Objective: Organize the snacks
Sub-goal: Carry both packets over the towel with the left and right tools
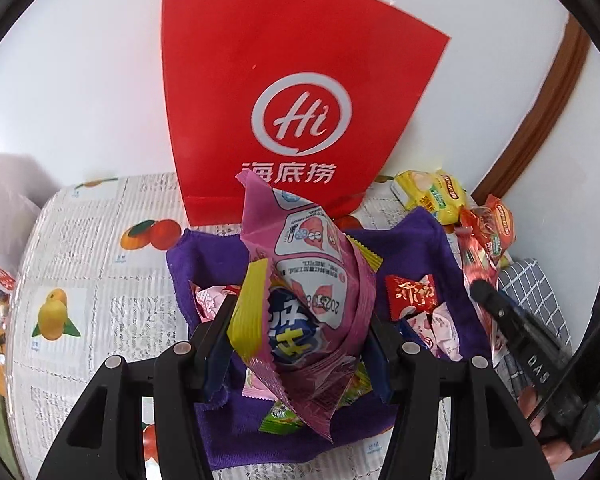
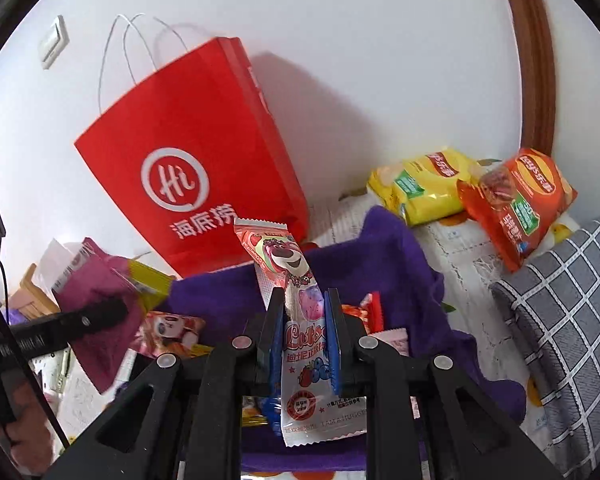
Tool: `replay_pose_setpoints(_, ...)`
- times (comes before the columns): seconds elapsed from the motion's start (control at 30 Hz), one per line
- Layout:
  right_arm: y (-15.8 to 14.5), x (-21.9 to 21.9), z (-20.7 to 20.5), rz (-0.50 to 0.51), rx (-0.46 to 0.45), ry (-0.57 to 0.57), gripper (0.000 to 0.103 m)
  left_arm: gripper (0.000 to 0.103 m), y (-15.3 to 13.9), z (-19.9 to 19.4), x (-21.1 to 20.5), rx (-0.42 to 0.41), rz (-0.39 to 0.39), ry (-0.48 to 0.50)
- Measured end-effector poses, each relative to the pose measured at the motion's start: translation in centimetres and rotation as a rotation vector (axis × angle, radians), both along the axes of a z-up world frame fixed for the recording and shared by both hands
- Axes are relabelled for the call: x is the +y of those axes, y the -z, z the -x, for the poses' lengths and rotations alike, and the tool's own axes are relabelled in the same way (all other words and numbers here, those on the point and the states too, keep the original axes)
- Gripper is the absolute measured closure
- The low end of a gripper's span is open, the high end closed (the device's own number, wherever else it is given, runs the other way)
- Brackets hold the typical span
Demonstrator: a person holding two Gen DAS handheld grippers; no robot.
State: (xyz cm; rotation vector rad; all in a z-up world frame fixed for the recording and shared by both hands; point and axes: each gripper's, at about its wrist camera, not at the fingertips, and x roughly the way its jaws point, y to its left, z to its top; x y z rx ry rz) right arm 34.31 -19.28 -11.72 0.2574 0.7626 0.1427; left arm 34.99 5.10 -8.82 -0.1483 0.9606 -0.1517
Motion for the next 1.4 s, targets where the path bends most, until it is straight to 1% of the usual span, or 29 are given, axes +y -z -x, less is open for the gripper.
replay_pose_setpoints(0.1,0.5,-0.3,0.0,-0.002,-0.002,-0.003,0.084,0.049,0.3,-0.2,0.3,0.011,0.020,-0.004)
replay_pose_setpoints(0.4,1.3,0.3,0.3,0.023,-0.021,-0.027,0.084,0.049,-0.2,0.3,1.7,-0.007,0.073,-0.030)
replay_pose_setpoints(0.57,1.2,0.8,0.6,0.039,-0.038,-0.049,0.084,0.049,-0.3,0.3,1.8,-0.004,0.082,-0.039)
replay_pose_setpoints(0.8,2.1,0.6,0.0,0.031,0.004,-0.040,0.084,0.049,-0.4,0.4,1.8,-0.004,0.094,-0.046)
replay_pose_setpoints(0.97,2.6,0.3,-0.3,0.037,0.021,-0.029,0.084,0.049,-0.4,0.5,1.4,-0.014,0.092,-0.034)
replay_pose_setpoints(1.03,3.1,0.1,-0.6,0.026,0.046,-0.029,0.084,0.049,-0.1,0.4,1.1,-0.003,0.088,-0.030)
replay_pose_setpoints(1.2,3.9,0.3,-0.8,0.058,0.062,-0.023,0.084,0.049,0.6,0.0,0.8,0.028,0.074,-0.043)
replay_pose_setpoints(1.3,4.2,0.1,-0.9,0.050,0.078,-0.023,0.084,0.049,0.8,-0.1,0.6,0.028,0.046,-0.049)
replay_pose_setpoints(1.4,4.3,0.0,-1.0,0.048,0.083,-0.020,0.083,0.049,1.2,-0.3,0.5,0.043,0.049,-0.051)
